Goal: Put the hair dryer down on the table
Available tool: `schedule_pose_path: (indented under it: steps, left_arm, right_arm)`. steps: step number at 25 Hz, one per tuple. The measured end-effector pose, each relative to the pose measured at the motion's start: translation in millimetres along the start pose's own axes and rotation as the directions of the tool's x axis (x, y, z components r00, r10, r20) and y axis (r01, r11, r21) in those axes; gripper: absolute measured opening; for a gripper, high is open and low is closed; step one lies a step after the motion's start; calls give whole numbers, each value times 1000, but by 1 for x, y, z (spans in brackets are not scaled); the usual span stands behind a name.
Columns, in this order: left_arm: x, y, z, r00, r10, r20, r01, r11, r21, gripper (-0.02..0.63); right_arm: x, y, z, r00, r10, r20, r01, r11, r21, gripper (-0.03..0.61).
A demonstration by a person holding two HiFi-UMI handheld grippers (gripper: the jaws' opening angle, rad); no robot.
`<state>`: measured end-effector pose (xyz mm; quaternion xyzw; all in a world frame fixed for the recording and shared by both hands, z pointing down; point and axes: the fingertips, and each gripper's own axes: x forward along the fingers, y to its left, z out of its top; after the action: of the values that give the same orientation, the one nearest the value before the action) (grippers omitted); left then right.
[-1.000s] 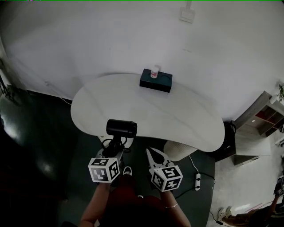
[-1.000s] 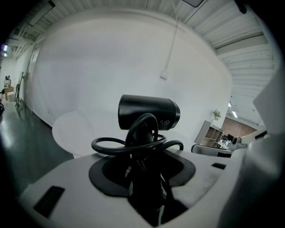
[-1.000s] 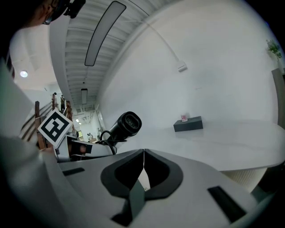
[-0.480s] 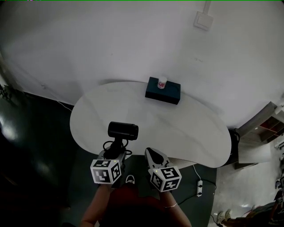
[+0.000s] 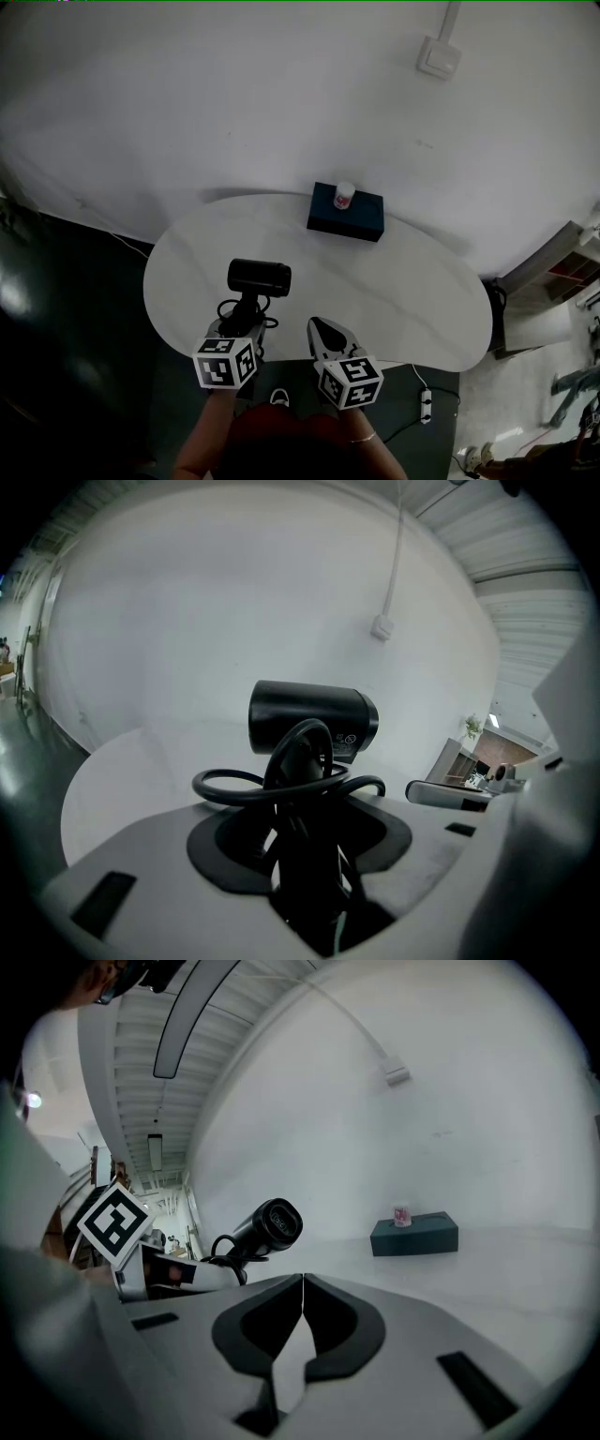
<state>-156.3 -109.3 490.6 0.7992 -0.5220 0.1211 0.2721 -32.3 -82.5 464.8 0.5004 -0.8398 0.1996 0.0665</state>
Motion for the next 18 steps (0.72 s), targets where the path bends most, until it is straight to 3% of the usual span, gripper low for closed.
schedule_pose_path:
  steps: [9, 18]
  left_arm:
    - [28, 13, 17, 999, 6, -47, -6, 1000, 7, 207]
    - [73, 27, 30, 997, 38, -70, -38, 999, 4, 207]
  right_arm:
    - [27, -18, 10, 999, -35, -11, 35, 999, -3, 15]
    - [65, -48, 20, 1000, -17, -22, 17, 1000, -6, 15]
